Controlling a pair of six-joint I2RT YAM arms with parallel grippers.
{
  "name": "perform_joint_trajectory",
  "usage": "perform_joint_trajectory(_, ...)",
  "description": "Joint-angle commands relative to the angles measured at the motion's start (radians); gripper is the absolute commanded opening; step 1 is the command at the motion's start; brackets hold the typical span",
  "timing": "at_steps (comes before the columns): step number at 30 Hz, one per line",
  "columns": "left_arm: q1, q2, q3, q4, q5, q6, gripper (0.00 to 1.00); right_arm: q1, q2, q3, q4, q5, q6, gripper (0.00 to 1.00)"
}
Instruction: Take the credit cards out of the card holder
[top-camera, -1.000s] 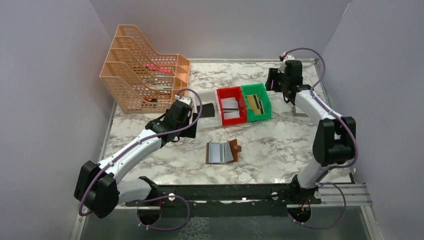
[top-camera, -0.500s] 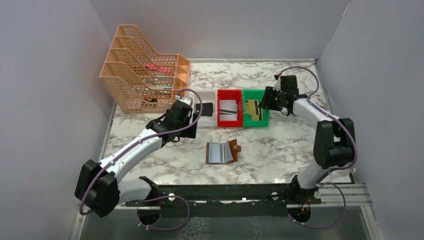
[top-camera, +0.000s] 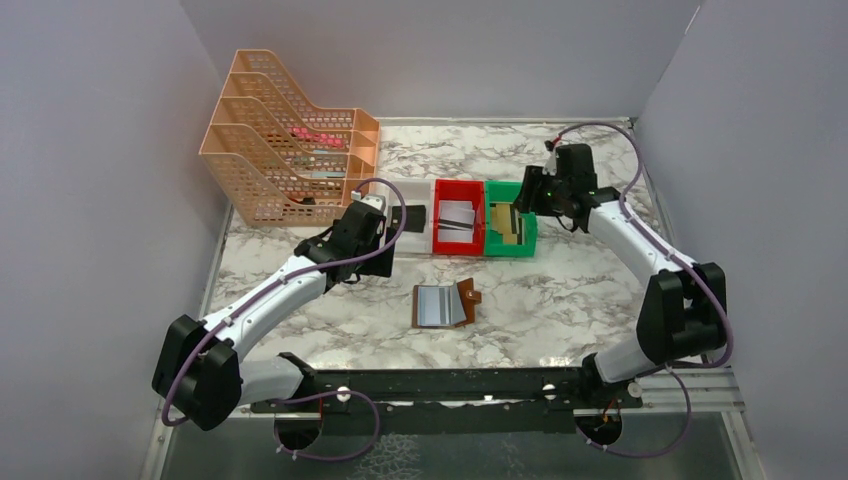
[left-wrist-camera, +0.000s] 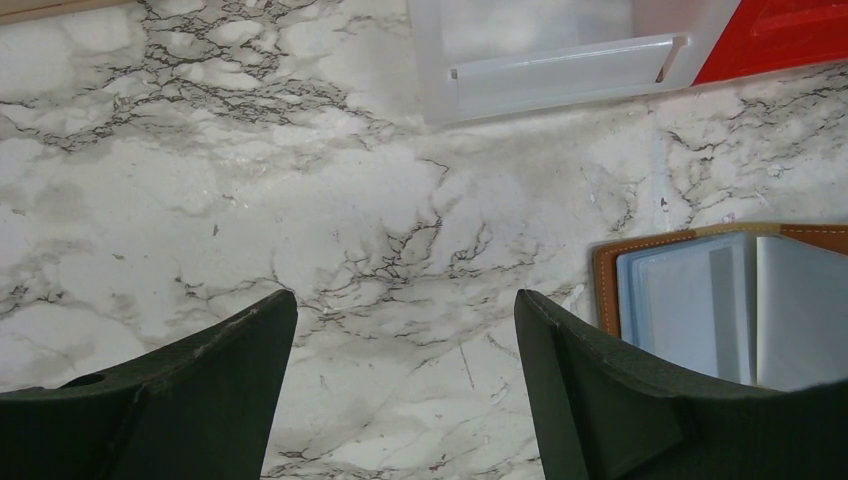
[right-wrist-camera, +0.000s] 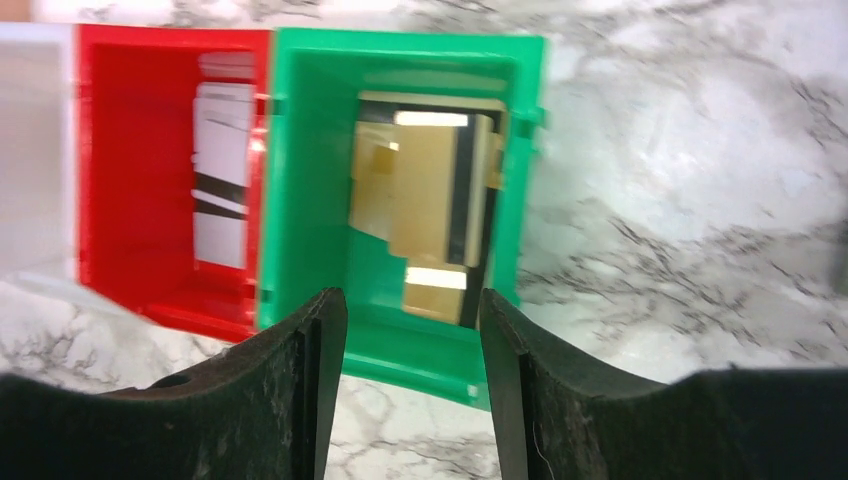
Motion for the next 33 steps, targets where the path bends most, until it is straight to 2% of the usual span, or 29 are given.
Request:
perform_joint_trajectory(1,0.006,0.009,0.008,-0.004,0.005,0.005,0.83,0.092,0.033,0.064,-0.028,0.073,0.001,0.57)
perform_joint_trajectory(12,0.006,-0.008,0.002,-0.005,0.002,0.008,0.83,0.194,0.249,0.155,-0.045,0.292,0.037,0.58)
perform_joint_trajectory(22,0.006,-0.018,-0.003,-0.004,0.000,0.008,0.83,0.233,0.405,0.210,-0.068,0.406,0.053,0.62)
perform_joint_trajectory(29,0.006,-0.018,-0.005,-0.004,0.000,0.008,0.83,0.247,0.453,0.199,-0.080,0.441,0.097,0.65)
perform_joint_trajectory(33,0.006,-0.019,-0.005,-0.005,-0.001,0.008,0.83,0.247,0.411,0.141,-0.040,0.434,0.135,0.63)
